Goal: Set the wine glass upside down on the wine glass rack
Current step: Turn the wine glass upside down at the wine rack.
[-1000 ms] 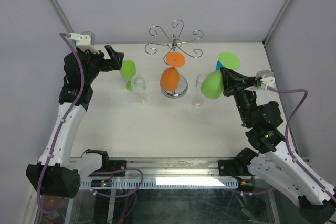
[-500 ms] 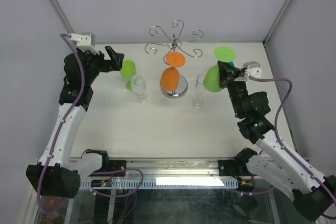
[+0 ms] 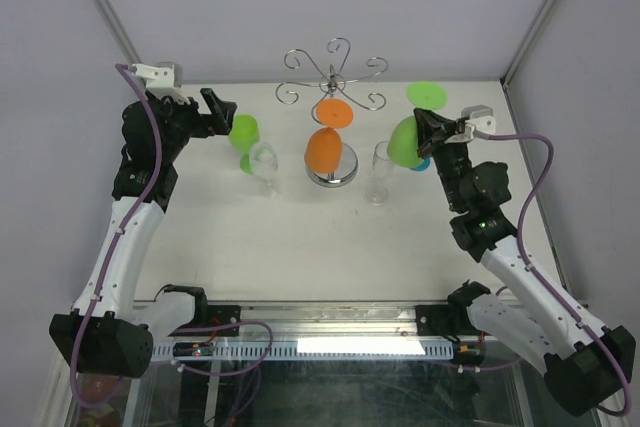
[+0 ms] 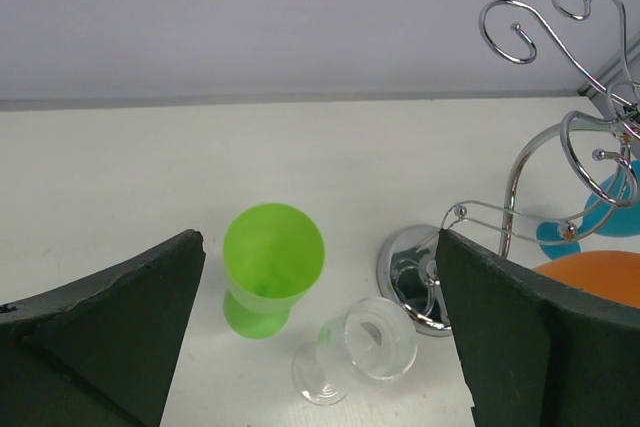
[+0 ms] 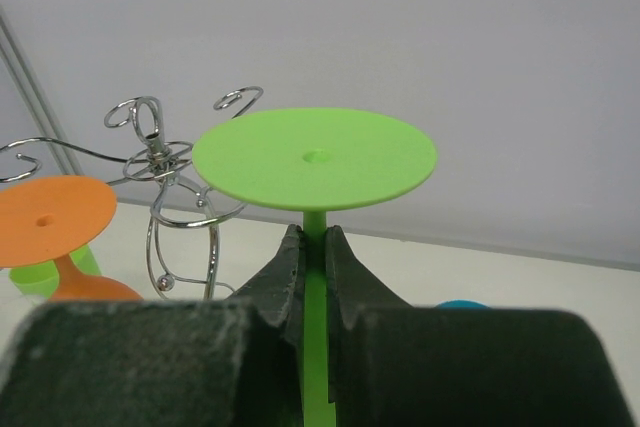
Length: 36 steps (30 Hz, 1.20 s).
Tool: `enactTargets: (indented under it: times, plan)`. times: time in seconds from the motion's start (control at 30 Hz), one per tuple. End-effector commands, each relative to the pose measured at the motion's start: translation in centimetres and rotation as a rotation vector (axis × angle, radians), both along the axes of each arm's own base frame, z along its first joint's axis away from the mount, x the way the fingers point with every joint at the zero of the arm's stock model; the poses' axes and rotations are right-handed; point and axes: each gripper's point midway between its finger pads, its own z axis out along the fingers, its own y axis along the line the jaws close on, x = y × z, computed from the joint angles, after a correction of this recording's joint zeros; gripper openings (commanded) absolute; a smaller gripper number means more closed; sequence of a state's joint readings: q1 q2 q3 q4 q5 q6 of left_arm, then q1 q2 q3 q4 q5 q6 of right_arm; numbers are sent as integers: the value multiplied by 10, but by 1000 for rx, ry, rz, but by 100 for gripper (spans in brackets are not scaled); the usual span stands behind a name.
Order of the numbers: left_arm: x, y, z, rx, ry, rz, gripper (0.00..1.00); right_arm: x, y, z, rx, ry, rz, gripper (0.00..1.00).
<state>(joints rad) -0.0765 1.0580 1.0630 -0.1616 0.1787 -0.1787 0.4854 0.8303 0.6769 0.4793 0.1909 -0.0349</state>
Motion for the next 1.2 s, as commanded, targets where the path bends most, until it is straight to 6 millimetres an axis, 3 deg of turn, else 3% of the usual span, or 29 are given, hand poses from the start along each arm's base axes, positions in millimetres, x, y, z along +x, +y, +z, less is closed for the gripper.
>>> enactTargets:
  times: [0.0, 0.1, 0.27, 0.37, 0.63, 0.87, 1.17]
  plan:
    - [1, 6, 13, 17, -62, 15, 99, -17, 9, 50, 58, -103, 99, 0]
    - [2, 6, 12, 18, -60, 14, 99, -22, 6, 50, 49, -81, 99, 0]
    - [2, 5, 10, 16, -55, 7, 99, -48, 39, 47, -32, -73, 318, 0]
    - [2, 4, 10, 16, -55, 5, 99, -52, 44, 42, -45, -57, 352, 0]
    - [2, 5, 10, 19, -55, 8, 99, -33, 1, 47, -11, -60, 92, 0]
    - [2, 5, 10, 22, -57, 7, 99, -19, -28, 57, 14, -162, -94, 0]
    - [0, 8, 12, 33, -65, 19, 99, 2, -25, 59, -9, -170, -143, 0]
